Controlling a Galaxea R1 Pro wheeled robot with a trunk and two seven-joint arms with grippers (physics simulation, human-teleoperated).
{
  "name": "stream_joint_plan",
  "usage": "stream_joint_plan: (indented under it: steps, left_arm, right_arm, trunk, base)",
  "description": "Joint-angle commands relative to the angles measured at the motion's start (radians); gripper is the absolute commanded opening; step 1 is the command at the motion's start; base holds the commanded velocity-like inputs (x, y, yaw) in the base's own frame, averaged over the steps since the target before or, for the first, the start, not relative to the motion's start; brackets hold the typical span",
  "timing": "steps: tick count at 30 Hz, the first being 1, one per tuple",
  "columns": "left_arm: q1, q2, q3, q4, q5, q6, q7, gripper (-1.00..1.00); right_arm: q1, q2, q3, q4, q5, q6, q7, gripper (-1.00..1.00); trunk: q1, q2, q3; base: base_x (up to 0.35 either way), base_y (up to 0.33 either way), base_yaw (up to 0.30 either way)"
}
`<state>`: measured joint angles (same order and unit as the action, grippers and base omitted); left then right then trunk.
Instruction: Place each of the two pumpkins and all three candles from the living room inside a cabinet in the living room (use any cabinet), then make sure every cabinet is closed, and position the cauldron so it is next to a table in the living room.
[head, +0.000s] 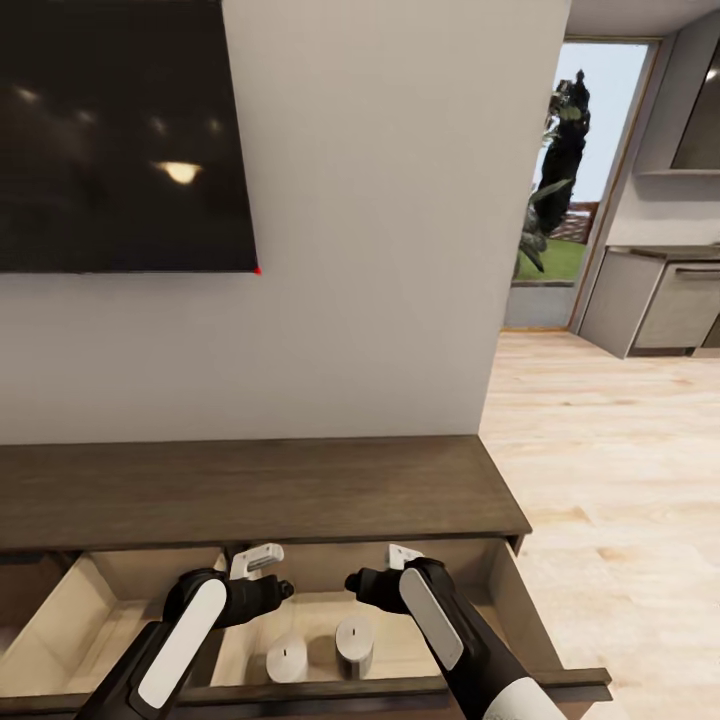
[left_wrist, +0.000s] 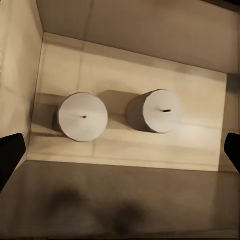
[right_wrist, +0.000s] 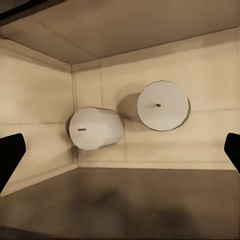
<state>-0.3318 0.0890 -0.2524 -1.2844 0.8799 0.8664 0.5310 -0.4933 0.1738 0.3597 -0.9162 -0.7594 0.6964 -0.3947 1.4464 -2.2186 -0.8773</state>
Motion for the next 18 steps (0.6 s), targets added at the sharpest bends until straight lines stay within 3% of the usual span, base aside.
stream_joint_plan:
  steps: [1, 6, 18]
  left_arm:
    - [-0.001, 0.001, -0.002, -0.001, 0.010, 0.000, 0.010, 1.00]
    - [0.000, 0.001, -0.002, -0.001, 0.011, 0.000, 0.010, 1.00]
    - [-0.001, 0.002, -0.002, -0.001, 0.011, 0.000, 0.010, 1.00]
  right_arm:
    - [-0.001, 0.000, 0.001, -0.001, -0.011, 0.001, -0.010, 1.00]
    - [-0.001, 0.000, 0.001, -0.002, -0.010, 0.002, -0.010, 1.00]
    - [-0.001, 0.000, 0.001, -0.003, -0.009, 0.002, -0.010, 1.00]
  trunk:
    - [-0.004, 0.007, 0.002]
    - [-0.023, 0.042, 0.018]
    - [-0.069, 0.126, 0.055]
  base:
    - [-0.145, 0.000, 0.000]
    - [-0.172, 0.000, 0.000]
    - [-0.012, 0.000, 0.000]
